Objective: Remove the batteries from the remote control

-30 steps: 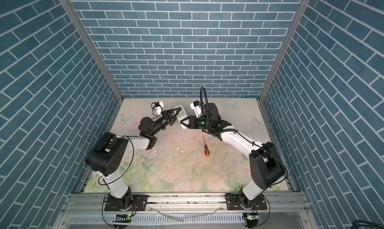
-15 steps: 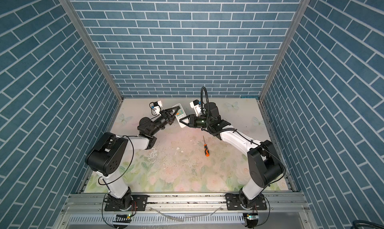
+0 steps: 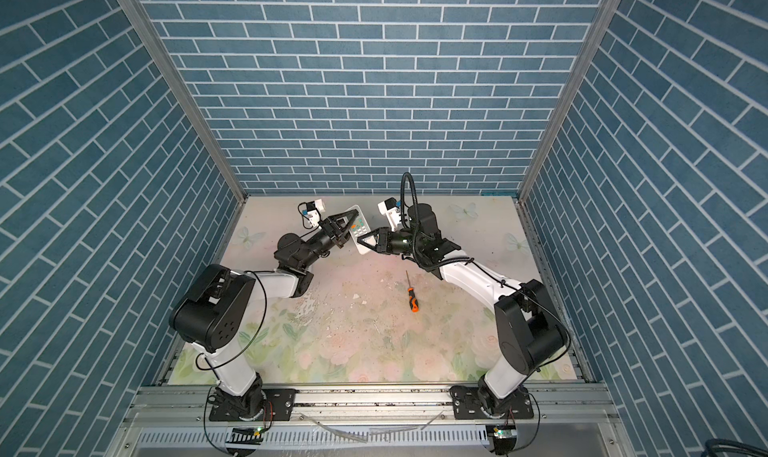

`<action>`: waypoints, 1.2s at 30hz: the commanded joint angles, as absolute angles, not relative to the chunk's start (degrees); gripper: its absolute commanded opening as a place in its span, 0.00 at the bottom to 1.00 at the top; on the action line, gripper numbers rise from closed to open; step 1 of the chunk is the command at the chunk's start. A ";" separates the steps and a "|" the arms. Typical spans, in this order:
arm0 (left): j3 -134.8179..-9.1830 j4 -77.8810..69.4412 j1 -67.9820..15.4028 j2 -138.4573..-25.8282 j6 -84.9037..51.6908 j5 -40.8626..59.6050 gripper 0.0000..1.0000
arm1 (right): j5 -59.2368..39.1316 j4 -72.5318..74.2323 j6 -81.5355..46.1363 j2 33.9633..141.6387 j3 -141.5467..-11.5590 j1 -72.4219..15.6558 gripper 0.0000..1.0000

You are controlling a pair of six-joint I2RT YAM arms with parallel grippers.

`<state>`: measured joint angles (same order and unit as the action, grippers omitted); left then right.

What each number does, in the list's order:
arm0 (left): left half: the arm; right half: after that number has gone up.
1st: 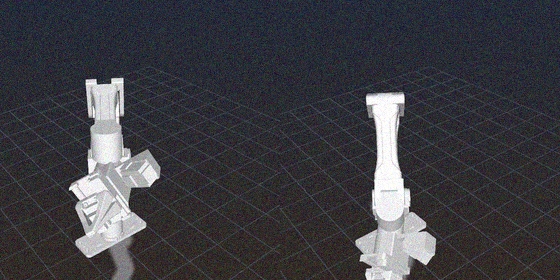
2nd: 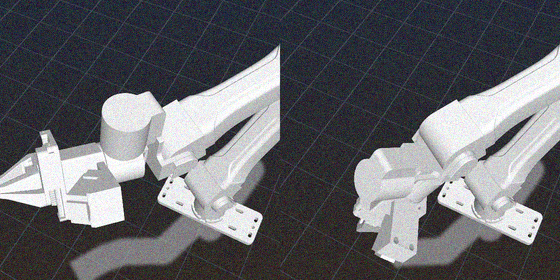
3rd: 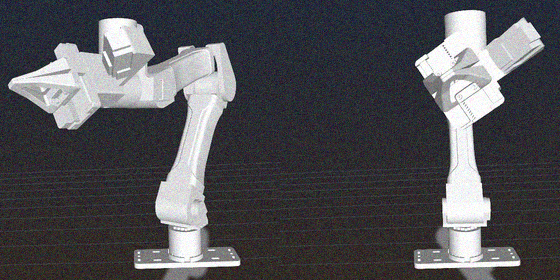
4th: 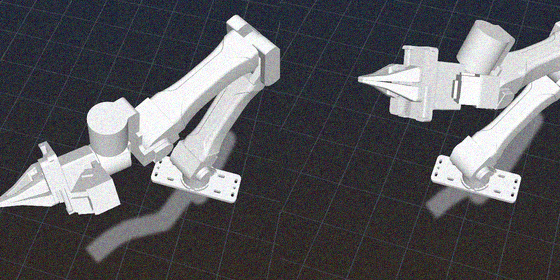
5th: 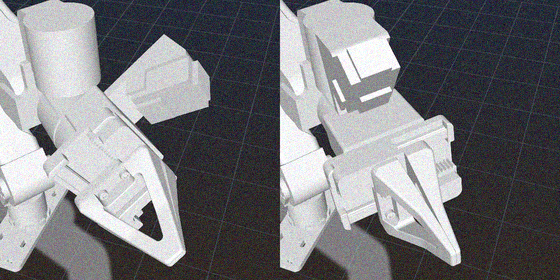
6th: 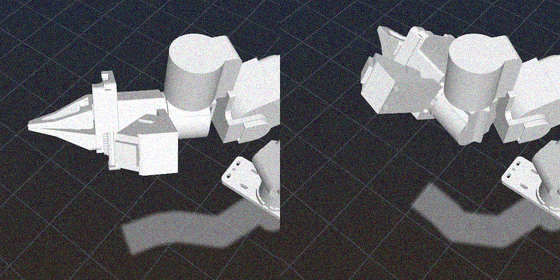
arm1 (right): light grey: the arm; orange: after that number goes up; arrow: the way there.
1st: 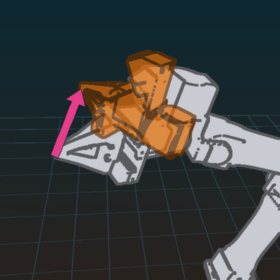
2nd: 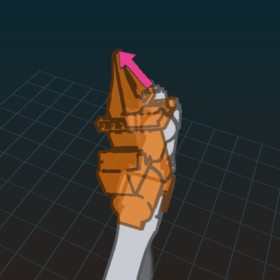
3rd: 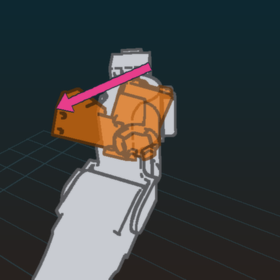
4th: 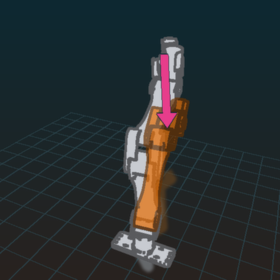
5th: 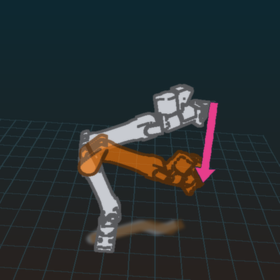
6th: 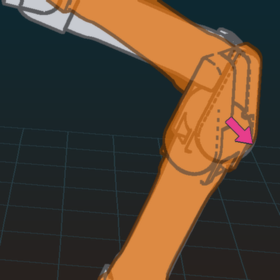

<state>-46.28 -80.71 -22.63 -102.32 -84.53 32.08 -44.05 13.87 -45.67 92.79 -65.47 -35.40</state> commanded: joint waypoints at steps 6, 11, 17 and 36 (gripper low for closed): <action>-45.16 -77.30 -20.13 -98.22 -81.95 35.13 0.52 | -39.16 2.58 -35.84 90.27 -67.54 -35.95 0.00; -42.78 -67.23 -17.38 -92.71 -77.52 36.75 0.56 | -35.31 -6.85 -30.50 89.89 -70.33 -36.01 0.00; -42.25 -51.30 -14.96 -87.71 -73.02 39.10 0.59 | -27.10 -19.04 -23.00 89.10 -73.46 -35.96 0.00; -65.52 19.34 -12.99 -86.65 -50.25 42.86 0.72 | 10.23 -41.17 -1.07 92.63 -83.05 -50.47 0.00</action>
